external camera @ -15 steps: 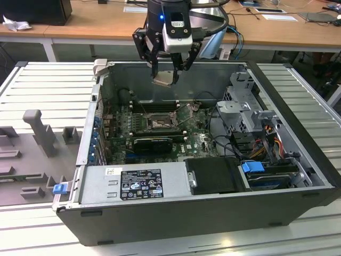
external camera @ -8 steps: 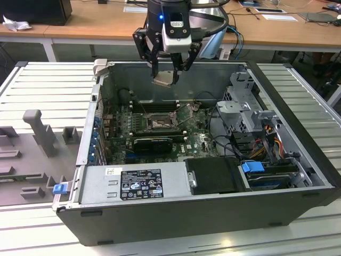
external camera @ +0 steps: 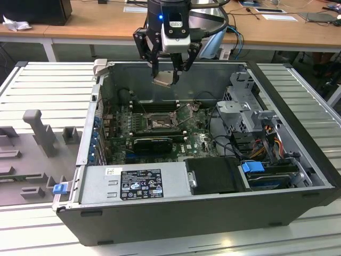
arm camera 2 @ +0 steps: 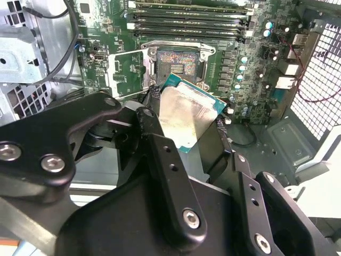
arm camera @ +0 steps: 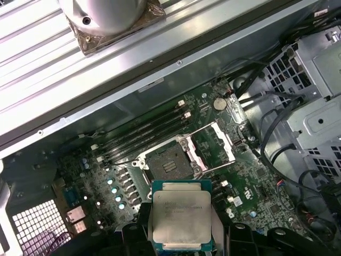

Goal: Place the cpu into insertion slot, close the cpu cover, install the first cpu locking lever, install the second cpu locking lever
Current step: 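Place the cpu into insertion slot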

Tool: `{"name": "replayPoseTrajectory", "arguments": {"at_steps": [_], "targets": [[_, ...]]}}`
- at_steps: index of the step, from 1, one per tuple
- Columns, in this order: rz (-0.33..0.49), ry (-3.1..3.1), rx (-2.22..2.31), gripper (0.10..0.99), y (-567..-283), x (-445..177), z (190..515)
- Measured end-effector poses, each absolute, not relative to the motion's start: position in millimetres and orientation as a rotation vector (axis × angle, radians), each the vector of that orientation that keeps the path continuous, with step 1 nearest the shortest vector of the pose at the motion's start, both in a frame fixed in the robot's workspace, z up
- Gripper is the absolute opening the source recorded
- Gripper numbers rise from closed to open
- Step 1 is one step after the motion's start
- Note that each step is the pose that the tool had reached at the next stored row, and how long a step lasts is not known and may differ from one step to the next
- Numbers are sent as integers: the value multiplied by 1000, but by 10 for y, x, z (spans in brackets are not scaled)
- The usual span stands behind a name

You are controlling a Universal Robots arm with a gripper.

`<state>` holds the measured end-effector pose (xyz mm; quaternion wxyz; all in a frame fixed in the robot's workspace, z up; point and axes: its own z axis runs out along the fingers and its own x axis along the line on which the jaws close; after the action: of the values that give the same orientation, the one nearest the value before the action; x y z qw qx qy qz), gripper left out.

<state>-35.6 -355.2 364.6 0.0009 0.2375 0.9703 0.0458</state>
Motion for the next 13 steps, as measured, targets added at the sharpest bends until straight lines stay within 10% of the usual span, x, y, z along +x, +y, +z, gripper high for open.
{"name": "replayPoseTrajectory", "arguments": {"at_steps": [13], "targets": [[144, 3031, 801, 529, -3552, -356, 3642]]}}
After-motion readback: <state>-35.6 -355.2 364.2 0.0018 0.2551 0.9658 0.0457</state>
